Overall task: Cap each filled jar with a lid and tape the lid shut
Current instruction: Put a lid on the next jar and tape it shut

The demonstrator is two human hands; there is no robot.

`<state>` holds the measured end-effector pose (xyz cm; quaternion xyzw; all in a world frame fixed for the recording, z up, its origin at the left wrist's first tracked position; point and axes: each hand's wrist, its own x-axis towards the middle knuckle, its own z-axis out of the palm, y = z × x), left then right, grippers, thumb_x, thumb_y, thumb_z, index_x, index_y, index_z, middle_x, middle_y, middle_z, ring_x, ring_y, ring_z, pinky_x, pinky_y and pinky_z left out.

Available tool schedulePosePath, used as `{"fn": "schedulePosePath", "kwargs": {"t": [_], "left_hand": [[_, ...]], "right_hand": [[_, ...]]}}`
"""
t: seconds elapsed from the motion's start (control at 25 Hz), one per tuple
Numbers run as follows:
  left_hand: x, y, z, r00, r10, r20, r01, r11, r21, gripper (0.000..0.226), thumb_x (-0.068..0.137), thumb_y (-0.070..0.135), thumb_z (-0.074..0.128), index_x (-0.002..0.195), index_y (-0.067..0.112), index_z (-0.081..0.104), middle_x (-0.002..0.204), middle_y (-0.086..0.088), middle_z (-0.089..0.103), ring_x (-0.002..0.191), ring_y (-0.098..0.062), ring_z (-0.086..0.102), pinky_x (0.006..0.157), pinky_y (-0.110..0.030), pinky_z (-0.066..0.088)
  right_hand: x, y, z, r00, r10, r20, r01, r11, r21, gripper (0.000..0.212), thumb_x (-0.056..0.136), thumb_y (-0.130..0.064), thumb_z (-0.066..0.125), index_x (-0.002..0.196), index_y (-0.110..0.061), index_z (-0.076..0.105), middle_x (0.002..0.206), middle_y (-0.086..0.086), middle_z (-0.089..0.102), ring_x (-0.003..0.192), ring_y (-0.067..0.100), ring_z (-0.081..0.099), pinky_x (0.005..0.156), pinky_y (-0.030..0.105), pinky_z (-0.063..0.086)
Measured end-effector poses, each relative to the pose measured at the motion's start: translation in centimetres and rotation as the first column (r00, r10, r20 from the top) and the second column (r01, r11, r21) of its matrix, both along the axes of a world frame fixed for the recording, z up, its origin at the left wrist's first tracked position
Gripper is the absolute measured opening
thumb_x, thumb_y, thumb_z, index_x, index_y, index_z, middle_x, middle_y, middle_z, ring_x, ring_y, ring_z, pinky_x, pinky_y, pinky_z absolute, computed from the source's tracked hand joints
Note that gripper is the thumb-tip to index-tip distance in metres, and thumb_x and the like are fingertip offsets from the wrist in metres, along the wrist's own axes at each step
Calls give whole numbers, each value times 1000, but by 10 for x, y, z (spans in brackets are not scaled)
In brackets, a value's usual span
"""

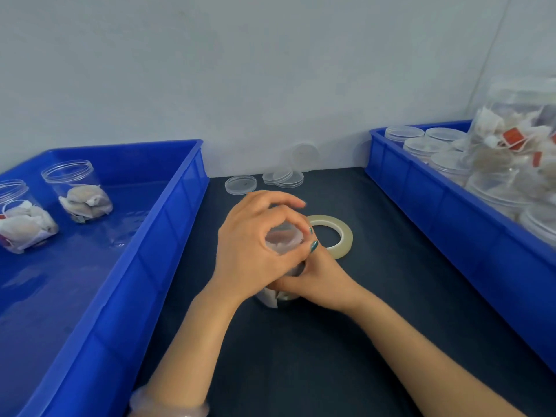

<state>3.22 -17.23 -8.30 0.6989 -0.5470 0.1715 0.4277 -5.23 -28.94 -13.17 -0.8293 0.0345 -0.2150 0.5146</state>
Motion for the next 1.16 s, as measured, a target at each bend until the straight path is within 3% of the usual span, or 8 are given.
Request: {"fn": "schedulePosePath", "kwargs": {"t": [0.2,0.4,0.52,0.6,0.76,0.88,1.04,1.16], "left_hand": [[10,-2,-26,886,-87,-456,-38,965,-258,56,89,54,56,133,20,53,136,11,55,132,-13,48,112,-43,39],[19,-6,-38,862,-33,-505,-53,986,-155,41,88,60,49,125,41,53,130,23,55,127,-3,50,111,-42,41],[23,-6,-39,843,-13,-537,-73,988,-139,35,92,53,50,124,39,56,127,26,55,125,-1,51,110,-41,42],[24,-6,-40,841,-4,-541,-81,988,-134,33,95,46,50,124,34,58,126,25,56,124,1,50,111,-40,41],[25,-5,-43,846,-7,-534,-70,990,-124,29,97,42,48,122,32,60,126,23,57,123,3,50,107,-30,41],[27,-5,-46,850,3,-527,-68,992,-105,26,100,41,47,120,32,61,126,21,58,123,1,51,102,-25,41],[28,-9,-50,870,38,-491,-62,997,-34,25,100,42,45,116,34,63,119,27,58,117,0,53,94,-22,43],[27,-7,-58,935,154,-321,-84,971,223,21,98,30,55,118,29,63,121,20,57,118,-4,50,99,-25,41]], "right_hand": [[-12,-25,29,908,-327,261,302,944,129,83,69,-37,82,139,-28,39,122,-24,59,117,0,58,94,21,50],[-59,-91,78,261,-740,620,845,486,224,104,78,-35,84,152,0,20,156,13,26,144,23,31,118,37,30],[-86,-122,93,75,-837,543,899,292,327,114,80,-65,71,146,10,17,154,23,24,140,25,33,111,10,25],[-96,-134,91,70,-891,448,922,229,312,113,79,-73,62,149,3,16,155,16,25,143,21,30,109,5,22],[-103,-155,72,101,-950,296,965,166,202,121,72,-81,54,154,-1,14,157,16,23,145,24,25,119,32,24],[-102,-167,71,107,-982,153,981,129,143,132,60,-96,40,155,-8,12,158,8,18,145,22,23,119,35,25],[-101,-177,61,121,-987,102,990,113,-84,95,91,-69,38,153,-1,16,157,19,22,146,32,25,117,44,27],[-83,-148,47,118,-988,104,940,77,-332,68,98,-28,32,153,3,6,158,28,10,148,42,14,117,52,23]]}}
